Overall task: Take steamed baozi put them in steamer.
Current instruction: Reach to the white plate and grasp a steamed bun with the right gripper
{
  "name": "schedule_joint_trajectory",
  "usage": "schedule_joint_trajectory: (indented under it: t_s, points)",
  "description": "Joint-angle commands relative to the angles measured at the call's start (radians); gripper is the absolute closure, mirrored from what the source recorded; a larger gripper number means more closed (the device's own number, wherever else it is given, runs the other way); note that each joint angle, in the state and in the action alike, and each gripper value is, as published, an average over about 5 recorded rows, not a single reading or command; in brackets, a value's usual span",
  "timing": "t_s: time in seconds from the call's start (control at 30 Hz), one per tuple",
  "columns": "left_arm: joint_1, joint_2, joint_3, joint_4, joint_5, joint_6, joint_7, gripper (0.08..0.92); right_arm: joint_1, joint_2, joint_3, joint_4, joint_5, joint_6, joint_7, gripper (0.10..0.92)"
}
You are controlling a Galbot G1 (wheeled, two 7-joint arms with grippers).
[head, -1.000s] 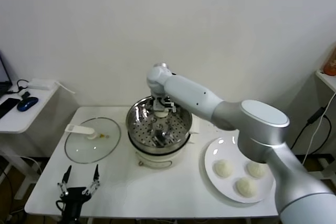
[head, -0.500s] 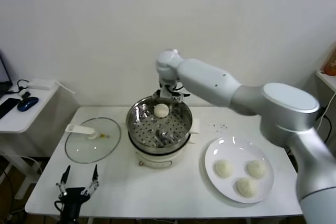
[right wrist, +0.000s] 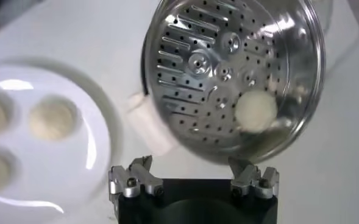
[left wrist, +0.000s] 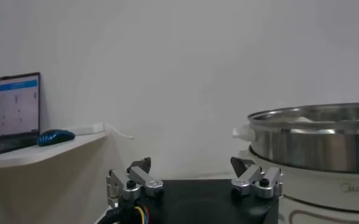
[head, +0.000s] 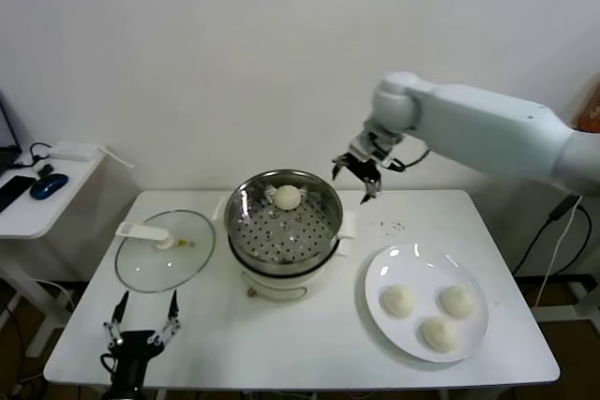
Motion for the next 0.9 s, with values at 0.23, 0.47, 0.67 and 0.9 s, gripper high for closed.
schedule_joint_trajectory:
  t_s: [0.23,0.47,0.67,0.9]
  points:
    - [0.01,-0.004,0.0,-0.005,0.001,-0.002,0.0,0.177,-0.16,-0.335,-0.027,0.217,0.177,-0.295,0.111,0.203]
    - [0.009,-0.012,-0.003,-0.006,0.0,-0.001,0.0,0.177,-0.31,-0.359,0.04,0.229,0.105,-0.337,0.164,0.203]
    - [0.012,-0.012,0.0,0.003,0.0,-0.006,-0.002,0.177,-0.348,-0.351,0.033,0.233,0.1,-0.355,0.179,0.203]
    - [0.01,-0.015,0.001,0.001,0.0,-0.004,-0.002,0.177,-0.376,-0.324,0.028,0.223,0.097,-0.36,0.177,0.203]
